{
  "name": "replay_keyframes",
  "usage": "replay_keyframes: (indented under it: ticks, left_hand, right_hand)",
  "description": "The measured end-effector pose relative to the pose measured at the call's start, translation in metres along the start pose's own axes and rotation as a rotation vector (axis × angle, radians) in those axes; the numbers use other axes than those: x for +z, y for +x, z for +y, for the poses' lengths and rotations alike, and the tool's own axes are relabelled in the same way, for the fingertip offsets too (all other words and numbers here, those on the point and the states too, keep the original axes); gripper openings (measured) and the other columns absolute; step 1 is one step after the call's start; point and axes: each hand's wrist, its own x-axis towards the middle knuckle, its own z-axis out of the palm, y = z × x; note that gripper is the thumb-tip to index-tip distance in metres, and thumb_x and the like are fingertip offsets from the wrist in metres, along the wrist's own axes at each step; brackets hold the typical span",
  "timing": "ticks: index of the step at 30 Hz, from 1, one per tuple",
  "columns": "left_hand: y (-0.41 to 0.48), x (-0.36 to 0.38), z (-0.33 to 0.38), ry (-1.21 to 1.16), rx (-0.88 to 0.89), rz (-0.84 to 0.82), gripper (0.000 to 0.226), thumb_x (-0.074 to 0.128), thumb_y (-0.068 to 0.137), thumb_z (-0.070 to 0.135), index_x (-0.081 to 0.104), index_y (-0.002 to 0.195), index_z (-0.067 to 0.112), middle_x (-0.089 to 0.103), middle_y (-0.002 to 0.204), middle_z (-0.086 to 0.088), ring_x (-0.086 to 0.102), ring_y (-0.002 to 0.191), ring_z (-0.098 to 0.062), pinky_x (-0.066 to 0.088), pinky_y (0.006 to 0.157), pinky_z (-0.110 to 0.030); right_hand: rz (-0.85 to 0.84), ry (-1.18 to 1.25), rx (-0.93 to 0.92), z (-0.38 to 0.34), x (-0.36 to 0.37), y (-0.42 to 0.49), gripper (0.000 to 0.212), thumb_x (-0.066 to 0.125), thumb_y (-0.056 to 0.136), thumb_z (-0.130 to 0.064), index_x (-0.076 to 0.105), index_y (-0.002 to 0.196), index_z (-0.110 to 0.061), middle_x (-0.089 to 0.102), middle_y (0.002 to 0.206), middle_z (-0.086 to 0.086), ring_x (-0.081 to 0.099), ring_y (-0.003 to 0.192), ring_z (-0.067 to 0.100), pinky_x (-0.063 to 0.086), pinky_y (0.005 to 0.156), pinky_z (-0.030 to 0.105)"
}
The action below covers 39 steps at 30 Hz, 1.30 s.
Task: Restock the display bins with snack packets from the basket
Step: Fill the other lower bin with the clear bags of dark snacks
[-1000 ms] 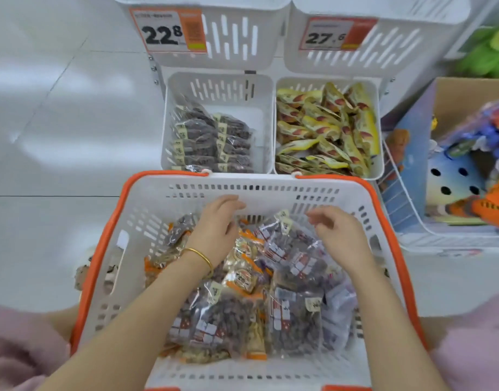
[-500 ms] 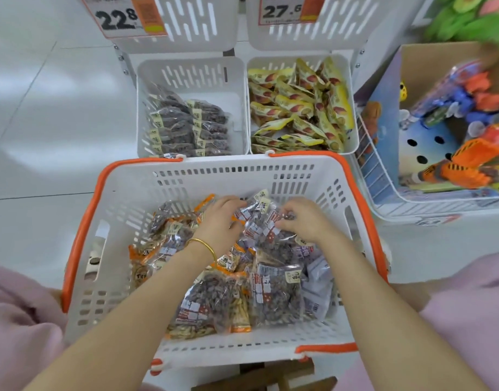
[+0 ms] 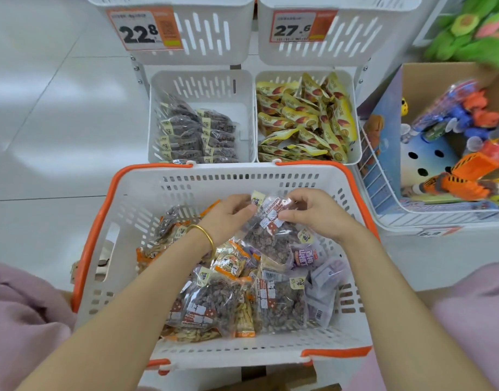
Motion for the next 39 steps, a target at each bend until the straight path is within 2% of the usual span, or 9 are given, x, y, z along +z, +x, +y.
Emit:
replay_keyframes:
  ticks: [3,6,10,13,17,23,27,32,39]
  left_hand:
    - [0.000,-0.009,0.001,-0.004,0.004,0.019,0.025,0.050,0.095,0.031,0.063,0.095,0.010,0.053,0.074,0.003,0.045,0.063,-0.006,0.036,0.060,-0.020]
    - [-0.002,-0.016,0.000,-0.088,-0.002,0.090,0.019,0.051,0.094,0.033,0.058,0.081,0.021,0.046,0.064,0.007,0.041,0.057,-0.006,0.036,0.053,-0.015]
    - [-0.005,-0.027,-0.001,-0.220,-0.042,0.192,0.021,0.048,0.096,0.034,0.053,0.079,0.022,0.037,0.065,0.002,0.034,0.055,-0.011,0.032,0.049,-0.018]
    - [-0.003,-0.032,-0.004,-0.350,-0.100,0.160,0.022,0.055,0.089,0.047,0.060,0.085,0.027,0.059,0.086,-0.010,0.059,0.074,-0.025,0.055,0.073,-0.038]
    - [-0.007,-0.033,0.005,-0.360,-0.119,0.075,0.073,0.055,0.062,0.079,0.058,0.116,0.029,0.061,0.121,-0.001,0.057,0.113,-0.026,0.043,0.100,-0.049]
    - [-0.011,-0.030,0.010,-0.216,-0.063,-0.066,0.084,0.076,0.068,0.047,0.039,0.137,0.016,0.048,0.134,0.002,0.049,0.116,-0.012,0.048,0.087,-0.028]
    - [-0.011,-0.033,0.011,-0.244,-0.073,0.079,0.077,0.071,0.077,0.035,0.034,0.141,0.014,0.045,0.134,-0.006,0.047,0.121,-0.021,0.045,0.092,-0.033]
    - [-0.009,-0.036,0.013,-0.306,-0.096,0.215,0.074,0.069,0.081,0.032,0.030,0.142,0.015,0.040,0.125,-0.004,0.044,0.114,-0.020,0.045,0.098,-0.042]
    - [-0.007,-0.036,0.016,-0.335,-0.039,0.198,0.079,0.070,0.081,0.023,0.025,0.144,0.010,0.028,0.150,-0.009,0.028,0.137,-0.019,0.033,0.110,-0.038]
  right_hand:
    - [-0.007,0.079,-0.010,-0.007,0.001,-0.001,0.025,0.071,0.082,-0.012,0.062,0.094,0.008,0.058,0.087,0.021,0.053,0.080,0.019,0.045,0.076,0.034]
    - [0.057,0.119,0.008,-0.010,0.001,-0.004,0.012,0.072,0.080,-0.010,0.067,0.089,-0.004,0.059,0.112,0.005,0.059,0.095,0.014,0.051,0.083,0.026]
    - [0.134,0.104,0.012,-0.015,-0.010,-0.011,0.017,0.076,0.076,-0.011,0.062,0.067,-0.009,0.057,0.070,0.004,0.054,0.064,0.019,0.049,0.064,0.035]
    - [0.009,0.042,-0.066,-0.031,-0.010,-0.012,0.038,0.076,0.077,-0.014,0.049,0.050,-0.014,0.037,0.052,-0.003,0.035,0.050,0.011,0.034,0.053,0.023]
    - [0.076,-0.065,-0.168,-0.051,0.003,-0.004,0.013,0.081,0.072,-0.014,0.067,0.071,-0.011,0.050,0.057,-0.010,0.045,0.049,-0.001,0.038,0.052,0.012]
    - [0.240,-0.170,-0.288,-0.054,0.008,0.002,0.020,0.080,0.072,-0.023,0.067,0.082,-0.012,0.050,0.073,-0.004,0.044,0.061,0.002,0.038,0.058,0.018]
    - [0.572,0.049,-0.058,-0.041,0.003,0.000,0.023,0.060,0.091,-0.033,0.058,0.091,-0.010,0.057,0.077,0.001,0.055,0.069,0.014,0.052,0.068,0.034]
    - [0.143,0.359,0.310,-0.035,0.012,-0.011,0.039,0.065,0.084,-0.045,0.056,0.100,-0.011,0.061,0.104,0.004,0.062,0.091,0.017,0.059,0.070,0.038]
    - [0.279,0.350,0.133,-0.034,0.009,-0.007,0.019,0.071,0.080,-0.003,0.056,0.089,-0.010,0.066,0.095,0.022,0.067,0.081,0.027,0.059,0.067,0.038]
